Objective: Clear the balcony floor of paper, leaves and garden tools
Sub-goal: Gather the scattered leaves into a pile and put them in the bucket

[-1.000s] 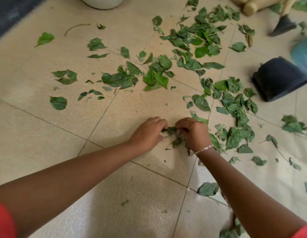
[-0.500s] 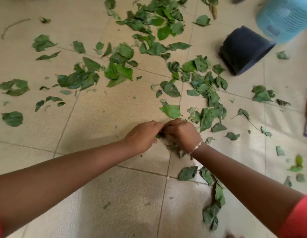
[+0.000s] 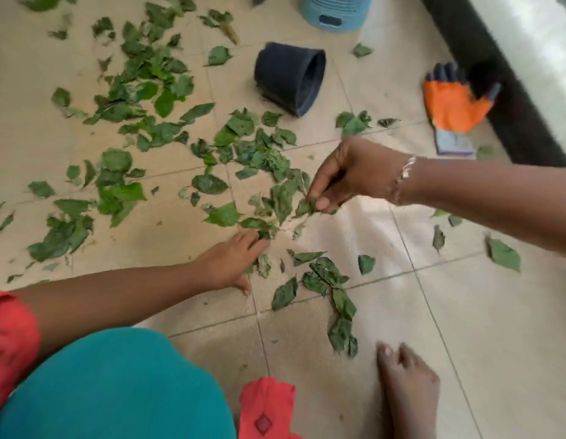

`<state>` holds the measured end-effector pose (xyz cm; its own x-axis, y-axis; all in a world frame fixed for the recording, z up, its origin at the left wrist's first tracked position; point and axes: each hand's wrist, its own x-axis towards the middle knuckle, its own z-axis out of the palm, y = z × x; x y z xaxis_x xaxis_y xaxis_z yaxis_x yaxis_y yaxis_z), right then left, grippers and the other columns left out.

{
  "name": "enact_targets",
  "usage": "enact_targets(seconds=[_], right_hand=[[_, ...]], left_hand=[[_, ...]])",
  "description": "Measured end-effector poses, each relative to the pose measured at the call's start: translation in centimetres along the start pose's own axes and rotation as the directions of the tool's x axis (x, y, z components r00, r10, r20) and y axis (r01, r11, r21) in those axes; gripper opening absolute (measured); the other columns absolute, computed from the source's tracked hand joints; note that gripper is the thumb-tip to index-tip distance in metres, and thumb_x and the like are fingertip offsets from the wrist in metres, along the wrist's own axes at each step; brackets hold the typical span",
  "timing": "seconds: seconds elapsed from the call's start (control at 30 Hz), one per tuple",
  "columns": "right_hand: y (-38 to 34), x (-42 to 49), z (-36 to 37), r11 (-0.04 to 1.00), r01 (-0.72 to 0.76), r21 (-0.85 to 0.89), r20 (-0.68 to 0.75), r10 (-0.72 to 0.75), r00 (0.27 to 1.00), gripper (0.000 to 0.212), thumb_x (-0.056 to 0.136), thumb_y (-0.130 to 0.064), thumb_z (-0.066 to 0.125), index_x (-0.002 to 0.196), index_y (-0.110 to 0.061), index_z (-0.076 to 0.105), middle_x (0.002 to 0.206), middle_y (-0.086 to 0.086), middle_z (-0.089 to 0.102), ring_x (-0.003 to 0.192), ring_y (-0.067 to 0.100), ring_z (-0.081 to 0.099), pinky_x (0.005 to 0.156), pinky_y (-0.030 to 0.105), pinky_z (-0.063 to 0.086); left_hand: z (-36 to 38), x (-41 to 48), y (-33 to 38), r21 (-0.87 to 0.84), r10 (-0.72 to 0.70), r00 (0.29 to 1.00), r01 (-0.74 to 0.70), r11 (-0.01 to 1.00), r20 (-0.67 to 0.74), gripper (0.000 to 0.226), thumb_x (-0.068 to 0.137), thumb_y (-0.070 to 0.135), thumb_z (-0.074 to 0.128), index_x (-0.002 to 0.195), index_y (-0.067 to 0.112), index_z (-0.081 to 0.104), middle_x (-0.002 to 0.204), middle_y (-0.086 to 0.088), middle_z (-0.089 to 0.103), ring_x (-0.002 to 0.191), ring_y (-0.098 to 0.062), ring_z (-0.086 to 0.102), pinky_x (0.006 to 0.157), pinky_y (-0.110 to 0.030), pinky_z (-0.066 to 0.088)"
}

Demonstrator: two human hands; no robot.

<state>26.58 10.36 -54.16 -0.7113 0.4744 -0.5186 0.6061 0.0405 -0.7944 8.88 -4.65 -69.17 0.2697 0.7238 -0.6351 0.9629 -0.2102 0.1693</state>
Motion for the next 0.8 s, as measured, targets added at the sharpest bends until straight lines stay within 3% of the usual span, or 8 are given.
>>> enact_targets(seconds=[0.1, 0.17, 0.27, 0.33, 0.4, 0.5, 0.63, 0.8], right_hand=[[3.3, -3.2, -0.3, 0.976, -0.021, 0.216, -0.094, 0.043, 0.995, 0.018, 0.066, 0.015, 0.066, 0.081, 0.003, 0.069, 0.06, 0.005, 0.068, 0.053, 0.01, 0.065, 0.056, 0.017, 0.055], [5.9, -4.1, 0.5, 0.921, -0.069, 0.383, -0.144, 0.133, 0.981, 0.015, 0.063, 0.013, 0.066, 0.072, 0.003, 0.07, 0.055, 0.003, 0.067, 0.05, 0.01, 0.065, 0.053, 0.017, 0.054], [8.5, -4.9, 1.3, 0.846, -0.129, 0.517, -0.119, 0.221, 0.968, 0.02, 0.064, 0.014, 0.064, 0.06, -0.005, 0.072, 0.055, 0.007, 0.067, 0.05, 0.014, 0.065, 0.055, 0.02, 0.056], [9.3, -5.3, 1.3, 0.823, -0.145, 0.55, -0.122, 0.251, 0.96, 0.018, 0.07, 0.017, 0.06, 0.068, 0.002, 0.07, 0.057, 0.008, 0.067, 0.051, 0.015, 0.065, 0.055, 0.02, 0.056], [9.4, -5.6, 1.0, 0.808, -0.131, 0.574, -0.139, 0.255, 0.957, 0.013, 0.069, 0.016, 0.061, 0.074, 0.006, 0.067, 0.059, 0.009, 0.067, 0.052, 0.015, 0.065, 0.055, 0.02, 0.055], [9.9, -5.8, 0.7, 0.805, -0.116, 0.582, -0.152, 0.247, 0.957, 0.011, 0.059, 0.007, 0.065, 0.067, 0.001, 0.071, 0.061, 0.011, 0.068, 0.054, 0.016, 0.066, 0.056, 0.021, 0.056], [10.8, -6.3, 0.7, 0.829, -0.123, 0.545, -0.149, 0.24, 0.959, 0.013, 0.053, 0.0, 0.067, 0.064, -0.002, 0.072, 0.062, 0.01, 0.069, 0.055, 0.015, 0.066, 0.06, 0.021, 0.057], [11.8, -6.4, 0.8, 0.844, -0.139, 0.517, -0.116, 0.231, 0.966, 0.018, 0.053, -0.001, 0.068, 0.071, 0.001, 0.071, 0.065, 0.011, 0.069, 0.056, 0.015, 0.066, 0.057, 0.019, 0.056]], left_hand=[[0.0, 0.7, 0.4, -0.196, -0.056, 0.993, 0.034, 0.98, -0.107, 0.089, 0.082, 0.029, 0.07, 0.149, 0.017, 0.012, 0.136, -0.006, 0.027, 0.108, -0.017, 0.042, 0.079, -0.024, 0.039], [0.2, 1.1, 0.4, -0.24, -0.047, 0.986, 0.008, 0.971, -0.157, 0.08, 0.082, 0.02, 0.069, 0.147, 0.017, 0.021, 0.129, -0.004, 0.032, 0.094, -0.013, 0.042, 0.071, -0.023, 0.037], [0.8, 1.7, 1.5, -0.253, 0.042, 0.974, -0.099, 0.962, -0.223, 0.051, 0.087, 0.012, 0.062, 0.134, 0.012, 0.043, 0.122, -0.004, 0.041, 0.094, -0.017, 0.051, 0.073, -0.024, 0.041], [1.3, 1.6, 3.0, -0.331, 0.045, 0.952, -0.149, 0.932, -0.303, 0.041, 0.088, 0.016, 0.062, 0.127, 0.01, 0.051, 0.118, -0.003, 0.045, 0.096, -0.015, 0.052, 0.078, -0.025, 0.045], [2.3, 1.3, 4.5, -0.333, -0.003, 0.922, -0.137, 0.933, -0.386, 0.06, 0.084, 0.046, 0.059, 0.131, 0.012, 0.047, 0.121, -0.003, 0.043, 0.102, -0.012, 0.045, 0.088, -0.028, 0.046], [4.1, 1.4, 5.9, -0.067, -0.024, 0.914, -0.004, 0.998, -0.405, 0.113, 0.059, 0.092, 0.027, 0.139, 0.013, 0.031, 0.131, -0.008, 0.038, 0.112, -0.02, 0.039, 0.09, -0.037, 0.045], [4.8, 3.5, 7.8, 0.056, 0.039, 0.91, -0.017, 0.998, -0.414, 0.135, 0.048, 0.099, 0.02, 0.146, 0.007, 0.015, 0.138, -0.014, 0.036, 0.114, -0.027, 0.037, 0.088, -0.04, 0.038], [5.8, 5.5, 12.4, 0.037, 0.105, 0.856, -0.1, 0.994, -0.505, 0.134, 0.05, 0.097, 0.017, 0.147, 0.005, 0.012, 0.146, -0.022, 0.032, 0.132, -0.037, 0.028, 0.104, -0.056, 0.031]])
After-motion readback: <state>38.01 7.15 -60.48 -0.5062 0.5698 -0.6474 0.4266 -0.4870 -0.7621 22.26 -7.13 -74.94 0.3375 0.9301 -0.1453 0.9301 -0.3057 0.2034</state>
